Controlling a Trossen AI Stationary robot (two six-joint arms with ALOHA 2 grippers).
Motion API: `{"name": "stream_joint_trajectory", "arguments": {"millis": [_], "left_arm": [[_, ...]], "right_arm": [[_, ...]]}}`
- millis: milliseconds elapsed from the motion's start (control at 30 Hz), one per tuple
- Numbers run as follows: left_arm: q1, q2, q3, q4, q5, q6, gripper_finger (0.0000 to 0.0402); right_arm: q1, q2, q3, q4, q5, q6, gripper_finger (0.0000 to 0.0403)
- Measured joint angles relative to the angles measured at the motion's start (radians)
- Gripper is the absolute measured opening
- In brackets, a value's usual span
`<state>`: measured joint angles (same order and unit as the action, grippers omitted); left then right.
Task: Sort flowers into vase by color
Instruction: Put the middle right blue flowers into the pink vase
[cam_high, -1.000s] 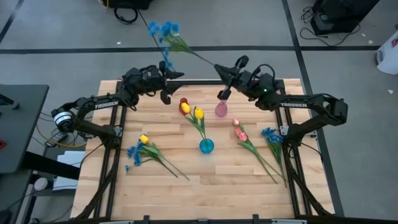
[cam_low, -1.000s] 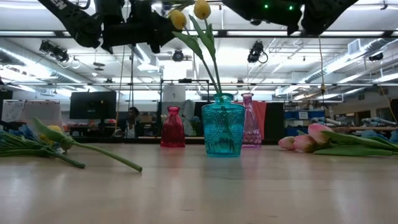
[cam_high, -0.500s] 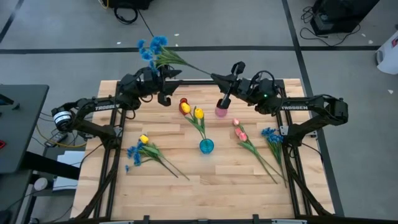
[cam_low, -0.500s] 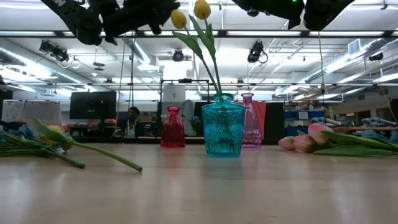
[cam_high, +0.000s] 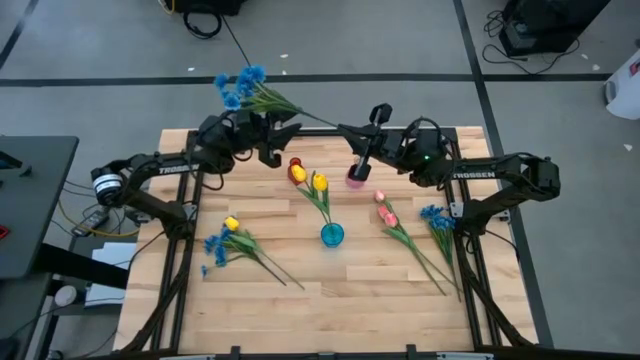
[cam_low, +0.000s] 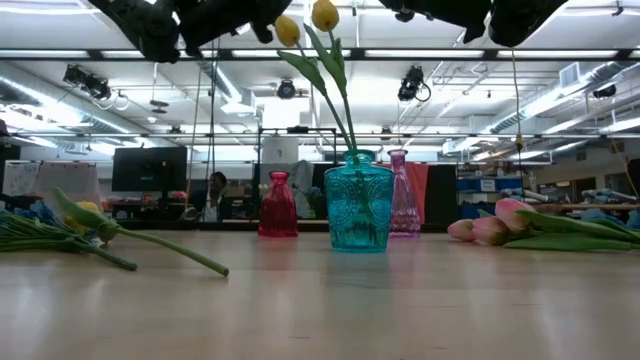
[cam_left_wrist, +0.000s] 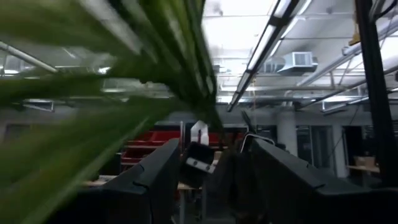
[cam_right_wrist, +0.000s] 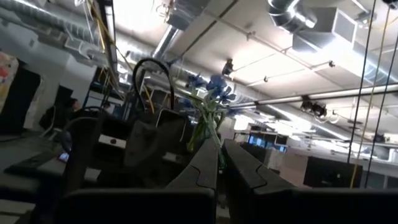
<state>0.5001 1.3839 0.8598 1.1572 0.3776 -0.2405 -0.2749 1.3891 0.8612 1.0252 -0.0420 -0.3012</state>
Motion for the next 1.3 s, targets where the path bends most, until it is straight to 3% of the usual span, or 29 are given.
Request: {"name": "stream_joint_trajectory", "arguments": {"millis": [300, 500, 700, 1067, 1300], "left_arm": [[0.003, 0.016, 0.027, 0.032, 0.013, 0.001, 0.0184], [0.004, 0.016, 0.027, 0.044, -0.016, 0.028, 0.0106], [0.006, 0.016, 0.027, 0.019, -0.012, 0.061, 0.0016], [0.068, 0.016, 0.027, -0.124, 0.01, 0.08, 0.0035], [0.083, 0.015, 0.028, -0.192, 0.039, 0.08, 0.0028]], "right_arm": [[0.0, 0.0, 0.0, -0.058, 0.015, -0.001, 0.0021], [0.0, 0.0, 0.0, -0.086, 0.017, 0.002, 0.0037], [-0.001, -0.002, 0.0, -0.168, 0.111, 0.017, 0.0075], [-0.011, -0.125, 0.004, -0.63, 0.176, 0.163, 0.0241], [-0.06, -0.147, 0.039, -0.767, 0.134, 0.205, 0.0274]]}}
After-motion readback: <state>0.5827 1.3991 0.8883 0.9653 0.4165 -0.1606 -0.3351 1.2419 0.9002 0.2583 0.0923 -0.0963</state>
